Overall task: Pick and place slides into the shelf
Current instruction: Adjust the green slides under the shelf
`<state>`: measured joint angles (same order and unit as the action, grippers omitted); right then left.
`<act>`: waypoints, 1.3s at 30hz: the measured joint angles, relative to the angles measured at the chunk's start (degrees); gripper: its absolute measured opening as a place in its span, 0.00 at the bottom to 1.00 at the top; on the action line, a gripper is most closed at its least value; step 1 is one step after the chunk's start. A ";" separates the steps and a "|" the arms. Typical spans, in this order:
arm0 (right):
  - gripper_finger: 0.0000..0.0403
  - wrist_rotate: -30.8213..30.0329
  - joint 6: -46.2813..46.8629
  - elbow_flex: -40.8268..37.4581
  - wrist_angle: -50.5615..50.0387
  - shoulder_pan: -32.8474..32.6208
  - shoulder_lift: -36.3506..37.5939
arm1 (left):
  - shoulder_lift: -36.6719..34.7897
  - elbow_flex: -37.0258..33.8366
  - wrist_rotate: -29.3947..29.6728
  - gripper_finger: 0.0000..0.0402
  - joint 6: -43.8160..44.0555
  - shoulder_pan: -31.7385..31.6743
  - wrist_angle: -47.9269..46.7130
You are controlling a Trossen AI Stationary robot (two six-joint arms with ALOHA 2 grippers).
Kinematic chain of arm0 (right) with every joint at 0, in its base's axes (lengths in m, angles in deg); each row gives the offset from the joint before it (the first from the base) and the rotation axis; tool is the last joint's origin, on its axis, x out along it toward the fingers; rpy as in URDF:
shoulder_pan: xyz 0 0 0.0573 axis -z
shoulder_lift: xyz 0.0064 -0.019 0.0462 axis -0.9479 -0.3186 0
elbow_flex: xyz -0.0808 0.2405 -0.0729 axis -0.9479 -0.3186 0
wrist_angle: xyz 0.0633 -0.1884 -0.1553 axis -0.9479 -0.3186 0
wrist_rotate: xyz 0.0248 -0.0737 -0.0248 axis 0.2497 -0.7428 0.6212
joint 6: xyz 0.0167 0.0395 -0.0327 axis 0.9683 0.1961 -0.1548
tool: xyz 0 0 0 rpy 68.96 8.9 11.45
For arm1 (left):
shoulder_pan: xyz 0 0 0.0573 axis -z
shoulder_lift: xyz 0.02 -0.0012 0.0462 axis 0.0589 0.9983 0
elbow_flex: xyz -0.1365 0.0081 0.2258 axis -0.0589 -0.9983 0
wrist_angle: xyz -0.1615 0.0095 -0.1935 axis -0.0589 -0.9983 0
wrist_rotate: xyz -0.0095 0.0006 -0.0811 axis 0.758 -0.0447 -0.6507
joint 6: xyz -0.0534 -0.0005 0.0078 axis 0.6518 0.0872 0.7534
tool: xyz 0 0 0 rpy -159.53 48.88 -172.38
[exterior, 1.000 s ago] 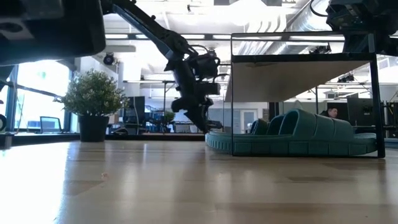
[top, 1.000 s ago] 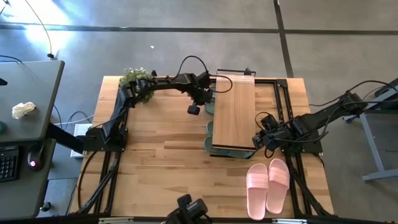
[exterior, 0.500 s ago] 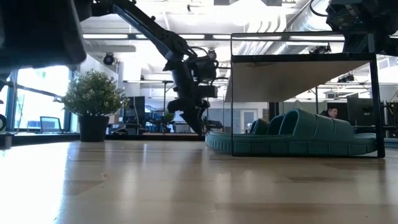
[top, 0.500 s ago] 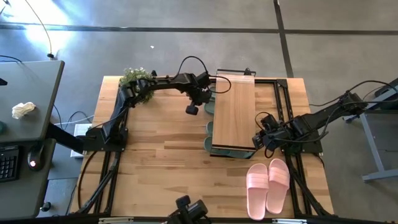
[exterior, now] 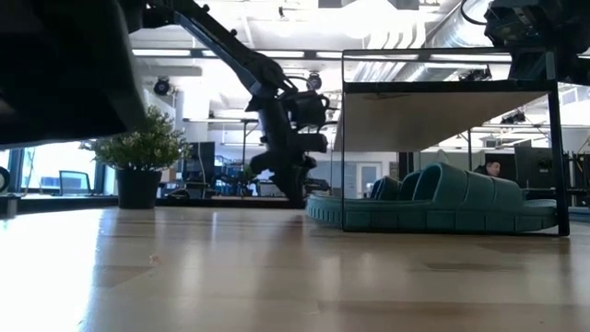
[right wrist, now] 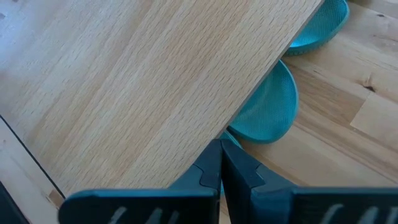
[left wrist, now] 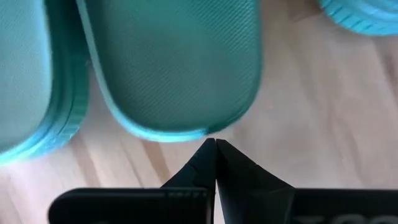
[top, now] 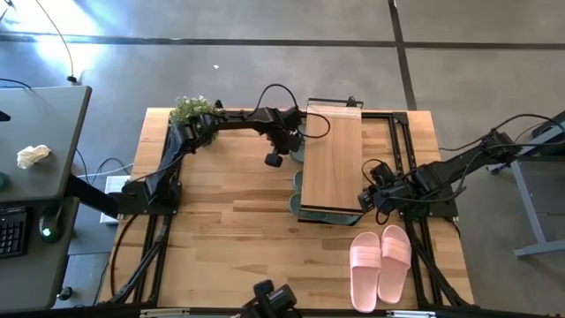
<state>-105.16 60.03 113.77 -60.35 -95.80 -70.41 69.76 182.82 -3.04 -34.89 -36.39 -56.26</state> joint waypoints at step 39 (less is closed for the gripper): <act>0.00 10.68 27.19 -20.37 12.99 0.02 11.53 | -0.04 -0.02 -4.03 0.00 -9.64 0.02 0.10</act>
<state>-94.48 87.22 93.41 -47.36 -95.78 -58.88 69.73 182.80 -7.06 -44.53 -36.37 -56.16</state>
